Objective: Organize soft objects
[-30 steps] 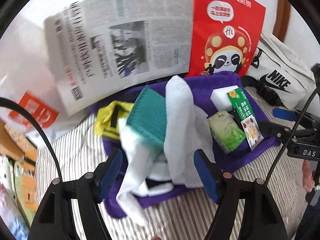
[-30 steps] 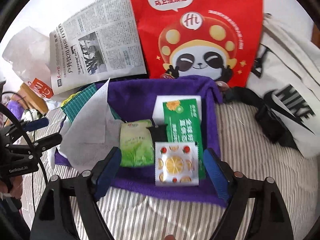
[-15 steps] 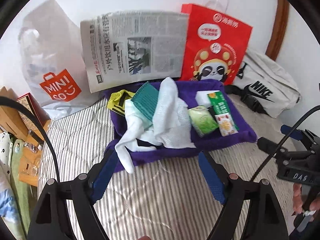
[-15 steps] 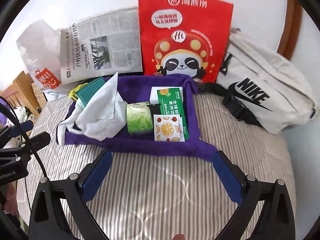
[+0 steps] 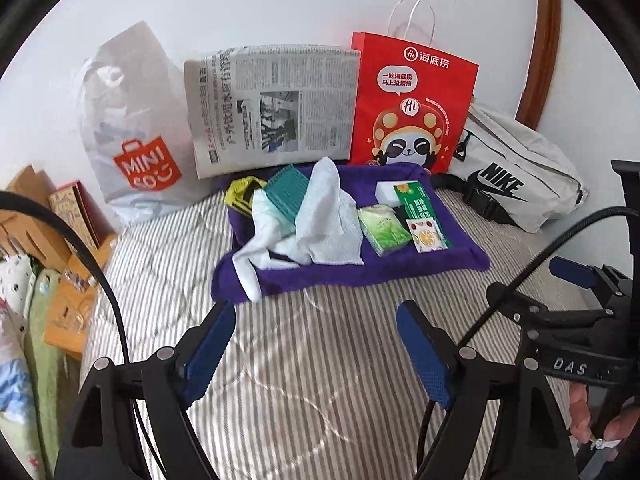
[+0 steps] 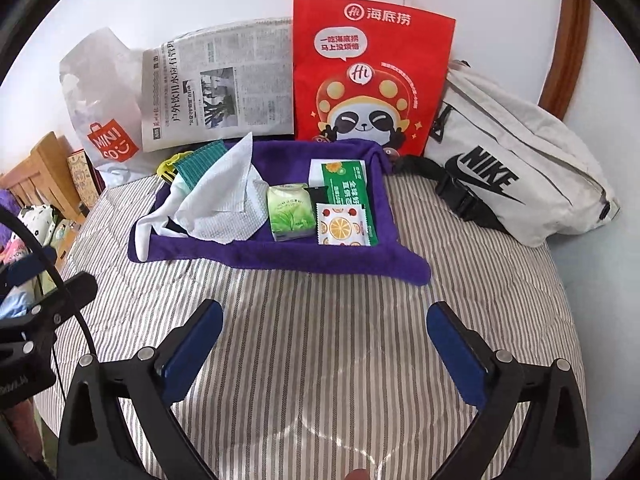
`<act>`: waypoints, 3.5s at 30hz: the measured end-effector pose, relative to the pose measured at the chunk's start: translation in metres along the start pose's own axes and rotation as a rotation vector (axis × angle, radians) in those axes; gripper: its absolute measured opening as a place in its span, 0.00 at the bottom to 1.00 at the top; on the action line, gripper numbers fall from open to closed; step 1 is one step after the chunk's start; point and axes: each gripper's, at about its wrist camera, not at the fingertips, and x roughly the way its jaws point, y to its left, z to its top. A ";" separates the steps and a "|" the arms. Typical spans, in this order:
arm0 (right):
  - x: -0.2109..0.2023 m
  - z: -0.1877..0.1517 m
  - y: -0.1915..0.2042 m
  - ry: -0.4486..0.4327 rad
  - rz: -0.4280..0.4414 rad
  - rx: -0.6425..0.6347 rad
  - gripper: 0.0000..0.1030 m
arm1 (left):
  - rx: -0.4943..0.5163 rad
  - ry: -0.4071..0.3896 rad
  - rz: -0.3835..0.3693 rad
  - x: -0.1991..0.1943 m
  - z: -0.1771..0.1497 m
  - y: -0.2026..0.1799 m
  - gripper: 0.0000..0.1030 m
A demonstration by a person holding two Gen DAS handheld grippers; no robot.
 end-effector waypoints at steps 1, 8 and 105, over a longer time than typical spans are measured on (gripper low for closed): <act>-0.001 -0.001 -0.002 0.002 -0.003 0.005 0.98 | -0.005 0.001 -0.002 -0.001 -0.002 0.000 0.80; -0.005 -0.006 -0.012 0.008 0.000 0.033 0.98 | -0.030 0.015 0.001 -0.002 -0.008 0.005 0.80; -0.019 -0.010 -0.021 0.011 0.041 0.073 0.98 | -0.027 0.026 -0.013 -0.012 -0.009 -0.005 0.80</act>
